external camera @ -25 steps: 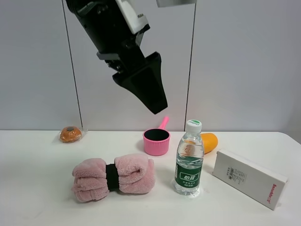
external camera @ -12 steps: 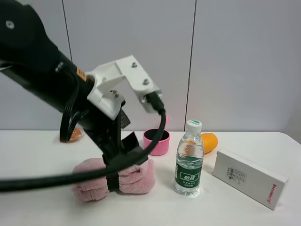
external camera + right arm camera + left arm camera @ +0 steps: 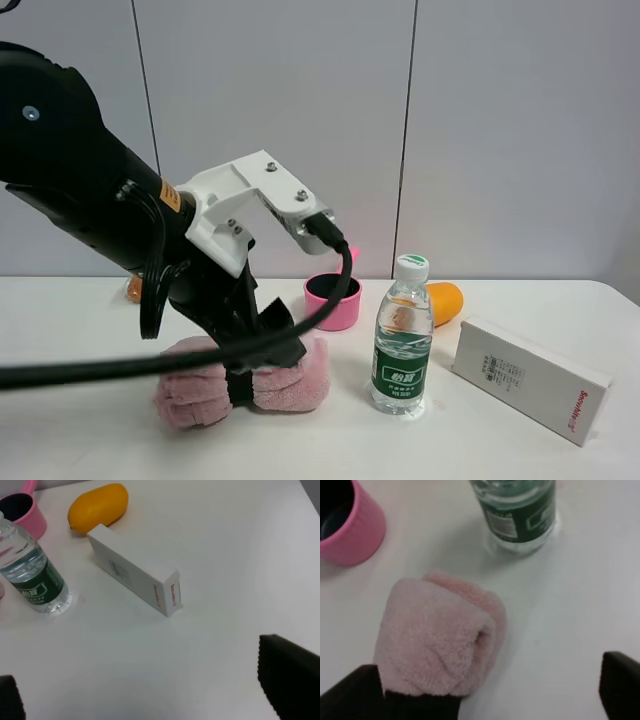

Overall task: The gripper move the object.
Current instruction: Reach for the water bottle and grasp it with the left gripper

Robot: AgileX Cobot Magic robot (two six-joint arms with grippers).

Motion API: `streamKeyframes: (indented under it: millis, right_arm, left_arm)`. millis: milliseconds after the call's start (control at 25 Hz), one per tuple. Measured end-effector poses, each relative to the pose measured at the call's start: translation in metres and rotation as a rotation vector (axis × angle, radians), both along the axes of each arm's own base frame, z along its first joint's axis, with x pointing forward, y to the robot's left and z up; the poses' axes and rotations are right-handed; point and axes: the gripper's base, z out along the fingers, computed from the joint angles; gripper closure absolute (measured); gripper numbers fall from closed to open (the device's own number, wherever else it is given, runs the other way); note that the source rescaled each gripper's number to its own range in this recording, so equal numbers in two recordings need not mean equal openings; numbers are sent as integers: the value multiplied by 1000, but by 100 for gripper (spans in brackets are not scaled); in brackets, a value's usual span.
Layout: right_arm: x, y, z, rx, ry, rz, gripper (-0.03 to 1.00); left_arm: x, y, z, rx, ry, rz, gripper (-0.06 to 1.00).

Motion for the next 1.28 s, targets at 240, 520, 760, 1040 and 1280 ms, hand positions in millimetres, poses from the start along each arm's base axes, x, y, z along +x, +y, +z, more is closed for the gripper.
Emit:
streamKeyframes:
  millis: [240,520,760,1040,1280]
  right_arm:
    - [0,0,0,0,0,0,-3]
    - [0,0,0,0,0,0,-3]
    - [0,0,0,0,0,0,-3]
    - [0,0,0,0,0,0,-3]
    - [0,0,0,0,0,0,-3]
  left_arm:
    - [16,5,10,-183,-46,151,20]
    - [16,4,7,-366,-31,98,20]
    - [10,11,-14,-433,1,-62,20]
    - [23,9,-38,-530,82,-185,20]
    - [38,1,-51,-514,88,-194,10]
